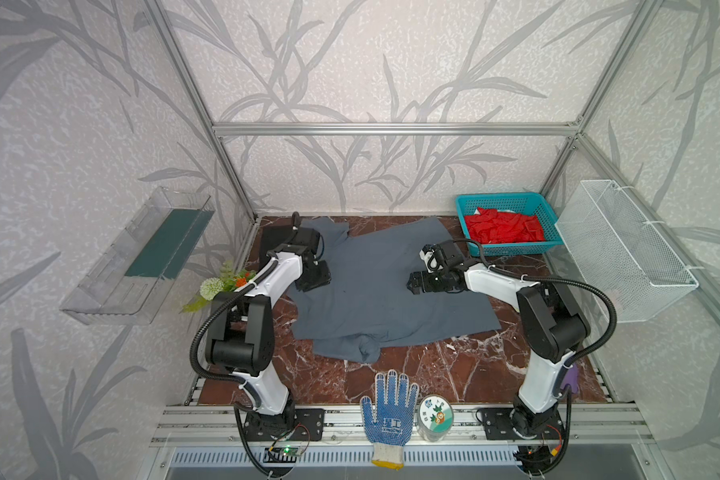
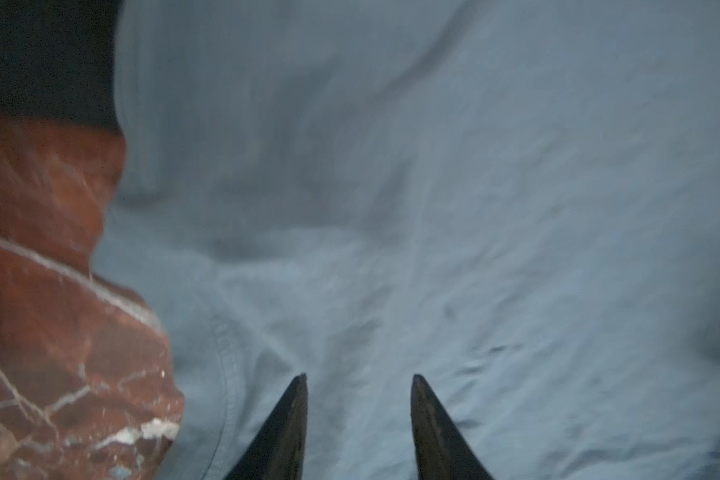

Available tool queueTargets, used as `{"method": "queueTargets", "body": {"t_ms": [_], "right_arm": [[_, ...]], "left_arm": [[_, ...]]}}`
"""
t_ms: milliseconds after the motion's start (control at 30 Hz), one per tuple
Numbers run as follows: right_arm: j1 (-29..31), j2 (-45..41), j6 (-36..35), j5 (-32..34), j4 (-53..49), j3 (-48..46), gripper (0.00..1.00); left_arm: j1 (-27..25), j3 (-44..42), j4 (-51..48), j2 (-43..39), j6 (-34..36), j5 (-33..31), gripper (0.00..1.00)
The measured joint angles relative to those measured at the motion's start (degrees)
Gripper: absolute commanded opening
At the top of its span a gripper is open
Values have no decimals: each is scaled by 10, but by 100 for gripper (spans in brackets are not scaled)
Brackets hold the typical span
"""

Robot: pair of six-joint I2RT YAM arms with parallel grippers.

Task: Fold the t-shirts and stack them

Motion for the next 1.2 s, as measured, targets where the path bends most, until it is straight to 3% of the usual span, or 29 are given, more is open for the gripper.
{"method": "queueTargets", "body": {"t_ms": [133, 333, 533, 833, 967, 1200], "right_arm": [[1, 0, 3, -5, -12, -15, 96], [8, 4, 7, -9, -15, -17, 96], [15, 19, 21, -25, 6, -7, 95], [16, 91, 33, -48, 21, 90, 95], [16, 77, 31, -37, 9, 87, 95], [18, -75, 28, 10, -12, -26, 95]], "left_arm": [[-4, -56, 0, 4, -16, 0, 42], [-6, -34, 30, 55, -27, -9, 42], [-6, 70, 45, 135, -24, -22, 41], [-7, 262, 34, 253, 12, -21, 41], [-13, 239, 41, 206, 30, -25, 41], [-72, 11, 27, -68, 1, -90, 41]]}}
